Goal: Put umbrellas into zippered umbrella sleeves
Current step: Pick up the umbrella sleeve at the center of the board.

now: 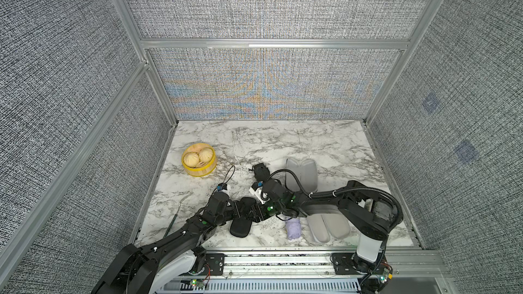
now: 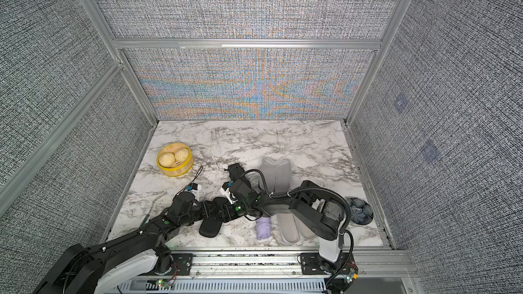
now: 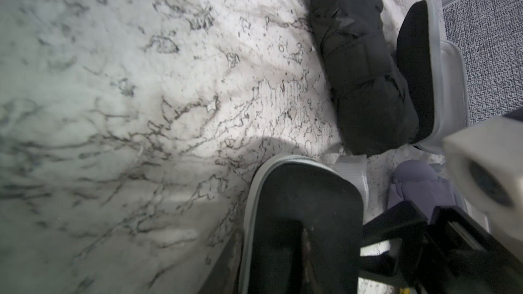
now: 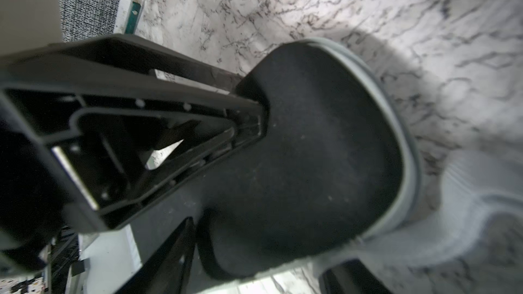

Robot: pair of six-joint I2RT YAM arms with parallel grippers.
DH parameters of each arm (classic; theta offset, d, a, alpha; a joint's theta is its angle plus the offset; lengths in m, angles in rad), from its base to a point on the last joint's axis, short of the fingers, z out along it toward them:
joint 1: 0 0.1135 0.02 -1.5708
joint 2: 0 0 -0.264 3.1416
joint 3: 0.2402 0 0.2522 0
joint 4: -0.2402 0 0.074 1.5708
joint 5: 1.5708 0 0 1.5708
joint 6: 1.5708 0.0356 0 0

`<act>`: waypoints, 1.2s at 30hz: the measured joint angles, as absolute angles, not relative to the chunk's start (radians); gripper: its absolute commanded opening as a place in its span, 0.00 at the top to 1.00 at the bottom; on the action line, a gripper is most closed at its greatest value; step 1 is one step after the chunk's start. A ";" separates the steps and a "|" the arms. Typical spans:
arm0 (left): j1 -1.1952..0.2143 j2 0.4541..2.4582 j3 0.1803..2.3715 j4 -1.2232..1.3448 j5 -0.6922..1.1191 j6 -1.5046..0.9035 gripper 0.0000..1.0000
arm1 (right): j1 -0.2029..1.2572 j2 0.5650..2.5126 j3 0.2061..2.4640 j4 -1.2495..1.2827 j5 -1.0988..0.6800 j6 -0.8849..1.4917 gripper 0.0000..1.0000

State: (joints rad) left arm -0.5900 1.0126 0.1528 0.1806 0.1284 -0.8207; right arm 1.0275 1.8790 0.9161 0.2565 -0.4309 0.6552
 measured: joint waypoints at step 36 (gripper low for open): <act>-0.583 1.143 0.152 0.385 0.039 -0.823 0.83 | 0.977 1.970 0.841 0.657 -0.373 0.931 0.56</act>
